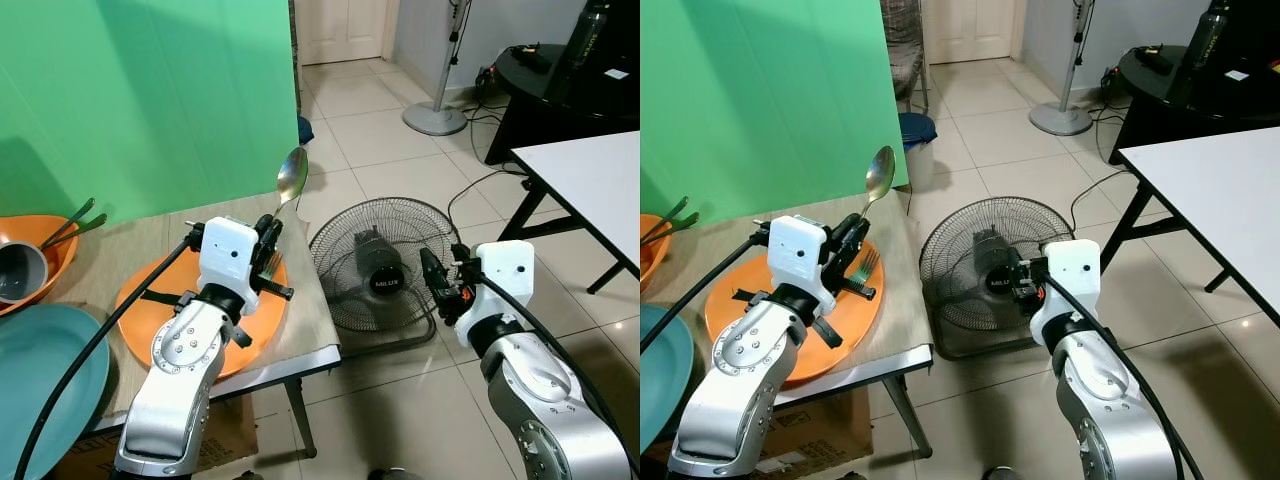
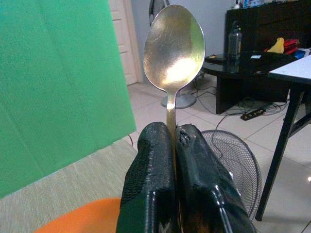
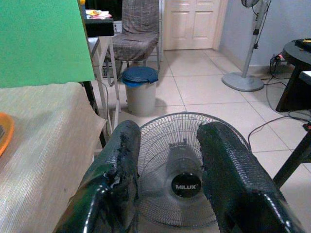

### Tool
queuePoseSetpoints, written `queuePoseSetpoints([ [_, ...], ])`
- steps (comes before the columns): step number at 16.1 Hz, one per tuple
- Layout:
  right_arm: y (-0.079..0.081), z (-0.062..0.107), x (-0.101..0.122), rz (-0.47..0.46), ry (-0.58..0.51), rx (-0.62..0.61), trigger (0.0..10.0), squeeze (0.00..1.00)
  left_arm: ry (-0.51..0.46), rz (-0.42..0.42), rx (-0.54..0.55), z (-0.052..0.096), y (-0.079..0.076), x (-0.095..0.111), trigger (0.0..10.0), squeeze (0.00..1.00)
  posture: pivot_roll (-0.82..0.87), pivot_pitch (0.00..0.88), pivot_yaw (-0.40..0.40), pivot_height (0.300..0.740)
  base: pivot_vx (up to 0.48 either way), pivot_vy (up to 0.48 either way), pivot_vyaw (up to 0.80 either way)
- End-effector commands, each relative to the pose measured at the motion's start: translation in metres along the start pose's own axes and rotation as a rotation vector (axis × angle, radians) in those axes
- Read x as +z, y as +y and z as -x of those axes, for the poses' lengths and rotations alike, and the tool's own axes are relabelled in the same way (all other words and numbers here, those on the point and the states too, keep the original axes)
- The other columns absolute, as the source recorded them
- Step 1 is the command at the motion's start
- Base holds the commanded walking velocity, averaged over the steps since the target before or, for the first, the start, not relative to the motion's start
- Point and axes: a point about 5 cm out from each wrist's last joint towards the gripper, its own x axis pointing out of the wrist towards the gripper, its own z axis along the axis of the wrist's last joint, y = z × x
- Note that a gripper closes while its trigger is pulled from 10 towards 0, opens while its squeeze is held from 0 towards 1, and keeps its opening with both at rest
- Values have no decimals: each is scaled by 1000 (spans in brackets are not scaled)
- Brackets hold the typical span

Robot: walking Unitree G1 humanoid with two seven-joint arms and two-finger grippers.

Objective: Setting the table

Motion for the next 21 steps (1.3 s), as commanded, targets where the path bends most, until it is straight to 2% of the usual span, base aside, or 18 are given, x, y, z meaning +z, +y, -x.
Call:
queuePoseSetpoints([
  [1, 1, -1, -1, 1, 7, 7, 10000, 0, -16, -11, 0, 0, 1, 6, 10000, 0, 80, 0, 49, 740, 0, 0, 0],
  [10, 2, -1, -1, 2, 10, 11, 10000, 0, -14, -14, -11, 0, 0, 6, 10000, 0, 81, 0, 49, 740, 0, 0, 0],
  [13, 2, -1, -2, 4, 13, 10, 10000, 0, -9, -22, -19, -1, -1, 5, 10000, 0, 80, 0, 51, 740, -319, 0, 0],
  [21, 3, -1, -2, 7, 14, 14, 10000, 0, -4, -34, -14, -1, 0, 4, 10000, 0, 80, 0, 51, 740, 0, 0, 0],
])
